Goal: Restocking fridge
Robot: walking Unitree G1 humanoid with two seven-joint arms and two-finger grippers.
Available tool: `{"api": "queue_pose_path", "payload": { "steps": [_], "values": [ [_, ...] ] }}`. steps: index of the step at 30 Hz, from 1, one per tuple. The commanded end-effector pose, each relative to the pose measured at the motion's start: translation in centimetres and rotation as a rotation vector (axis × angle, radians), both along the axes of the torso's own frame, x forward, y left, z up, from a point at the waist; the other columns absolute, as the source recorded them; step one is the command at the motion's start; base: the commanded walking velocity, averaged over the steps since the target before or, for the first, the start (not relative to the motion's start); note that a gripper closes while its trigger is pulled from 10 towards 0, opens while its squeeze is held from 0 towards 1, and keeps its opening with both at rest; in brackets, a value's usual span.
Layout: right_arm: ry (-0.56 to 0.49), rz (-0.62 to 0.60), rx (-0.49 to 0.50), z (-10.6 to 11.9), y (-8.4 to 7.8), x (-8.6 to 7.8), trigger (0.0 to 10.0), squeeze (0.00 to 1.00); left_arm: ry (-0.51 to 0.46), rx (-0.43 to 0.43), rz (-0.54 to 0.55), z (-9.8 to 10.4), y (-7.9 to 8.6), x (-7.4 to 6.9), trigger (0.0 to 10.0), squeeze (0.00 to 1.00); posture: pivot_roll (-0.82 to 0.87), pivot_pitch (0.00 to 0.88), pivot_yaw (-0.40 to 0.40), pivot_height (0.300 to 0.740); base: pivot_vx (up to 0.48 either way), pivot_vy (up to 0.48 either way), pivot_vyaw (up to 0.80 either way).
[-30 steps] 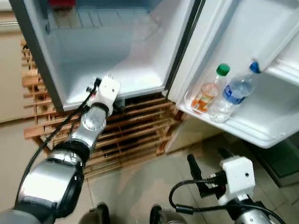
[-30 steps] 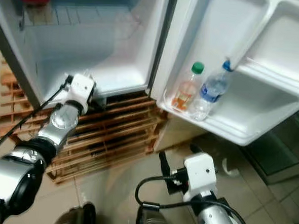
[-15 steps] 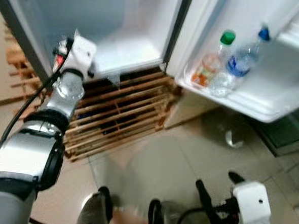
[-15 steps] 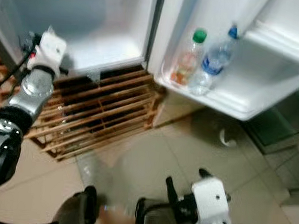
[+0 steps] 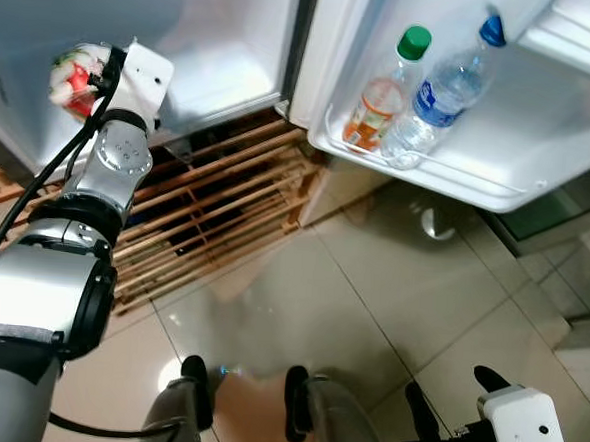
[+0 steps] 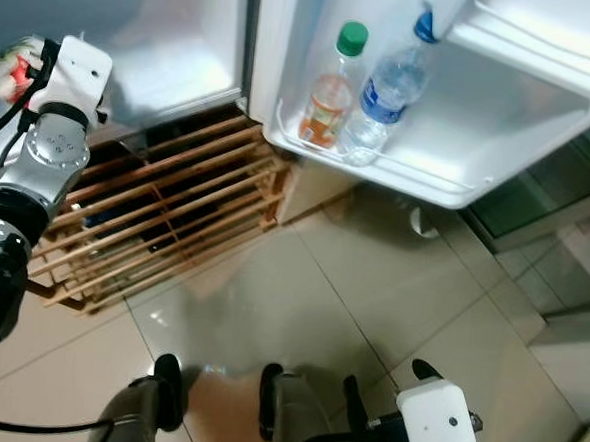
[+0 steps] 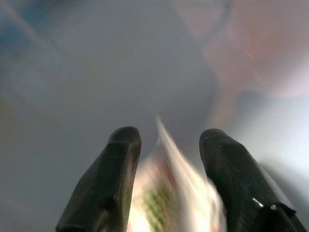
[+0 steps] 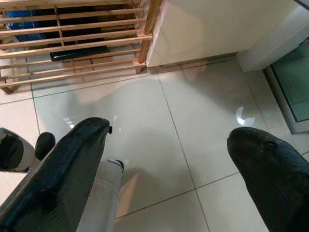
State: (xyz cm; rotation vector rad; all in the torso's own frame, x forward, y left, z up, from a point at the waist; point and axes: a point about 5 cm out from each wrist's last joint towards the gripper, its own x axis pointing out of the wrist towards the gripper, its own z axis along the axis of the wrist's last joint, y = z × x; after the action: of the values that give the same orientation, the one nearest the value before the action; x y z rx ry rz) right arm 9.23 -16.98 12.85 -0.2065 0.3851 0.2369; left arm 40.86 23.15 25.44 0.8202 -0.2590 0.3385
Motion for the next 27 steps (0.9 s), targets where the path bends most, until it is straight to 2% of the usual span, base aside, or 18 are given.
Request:
{"api": "queue_pose_path", "payload": {
  "steps": [1,3,5,7,10,13,14,15,16,18,23,24,26,27],
  "values": [
    [0.015,-0.004,-0.012,0.1,-0.1,-0.2,10.0,0.01,-0.044,0.108,0.013,1.3,-0.4,0.1,10.0,1.0,-0.51,0.36,-0.139,0.727,0.0,0.0,0.0],
    [0.017,-0.004,-0.008,0.0,0.0,-0.2,10.0,0.02,-0.053,0.154,0.021,1.6,-0.5,0.1,10.0,1.0,-0.5,0.359,-0.134,0.727,0.0,0.0,0.0],
    [0.018,-0.005,0.002,-0.3,0.2,0.0,10.0,0.02,-0.079,0.26,0.066,1.9,-0.3,0.0,10.0,1.0,-0.5,0.357,-0.131,0.727,0.0,0.0,0.0],
    [0.016,-0.004,0.006,-0.4,0.3,0.2,10.0,0.01,-0.112,0.285,0.111,2.3,0.3,-0.1,10.0,1.0,-0.49,0.352,-0.127,0.727,0.0,0.0,0.0],
    [0.013,-0.006,0.006,-0.6,0.3,0.5,10.0,0.01,-0.141,0.221,0.142,3.0,1.1,-0.3,10.0,1.0,-0.48,0.341,-0.121,0.727,0.0,0.0,0.0],
    [0.002,-0.014,0.012,-0.9,0.3,0.9,10.0,0.02,-0.124,0.109,0.108,2.5,0.9,-0.2,10.0,1.0,-0.46,0.322,-0.107,0.727,0.0,0.0,0.0],
    [0.002,-0.014,0.012,-0.9,0.3,0.9,10.0,0.02,-0.124,0.109,0.108,2.5,0.9,-0.2,10.0,1.0,-0.46,0.322,-0.107,0.727,0.0,0.0,0.0],
    [-0.017,-0.012,0.022,-0.9,0.6,1.4,10.0,0.02,-0.099,0.068,0.022,1.5,-0.4,0.0,10.0,0.0,-0.45,0.306,-0.098,0.727,0.0,0.0,0.0],
    [-0.017,-0.012,0.022,-0.9,0.6,1.4,10.0,0.02,-0.099,0.068,0.022,1.5,-0.4,0.0,10.0,0.0,-0.45,0.306,-0.098,0.727,0.0,0.0,0.0],
    [-0.038,-0.012,0.032,-1.3,0.9,2.4,10.0,0.01,-0.134,0.064,-0.075,0.7,-2.6,0.0,10.0,0.0,-0.42,0.283,-0.083,0.727,0.0,0.0,0.0],
    [-0.061,-0.013,0.047,-1.8,1.2,3.6,10.0,0.01,-0.229,0.079,-0.212,0.3,-5.4,-0.5,10.0,0.0,-0.38,0.255,-0.067,0.727,0.0,0.0,0.0],
    [-0.071,-0.01,0.052,-1.8,1.3,4.0,10.0,0.01,-0.281,0.097,-0.241,0.7,-5.9,-0.7,10.0,0.0,-0.37,0.24,-0.06,0.727,0.0,0.0,0.0],
    [-0.071,-0.01,0.052,-1.8,1.3,4.0,10.0,0.01,-0.281,0.097,-0.241,0.7,-5.9,-0.7,10.0,0.0,-0.37,0.24,-0.06,0.727,0.0,0.0,0.0],
    [-0.085,-0.008,0.059,-2.1,1.5,4.8,10.0,0.01,-0.362,0.113,-0.274,1.5,-6.2,-1.2,10.0,0.0,-0.34,0.213,-0.047,0.727,0.0,0.0,0.0]
  ]
}}
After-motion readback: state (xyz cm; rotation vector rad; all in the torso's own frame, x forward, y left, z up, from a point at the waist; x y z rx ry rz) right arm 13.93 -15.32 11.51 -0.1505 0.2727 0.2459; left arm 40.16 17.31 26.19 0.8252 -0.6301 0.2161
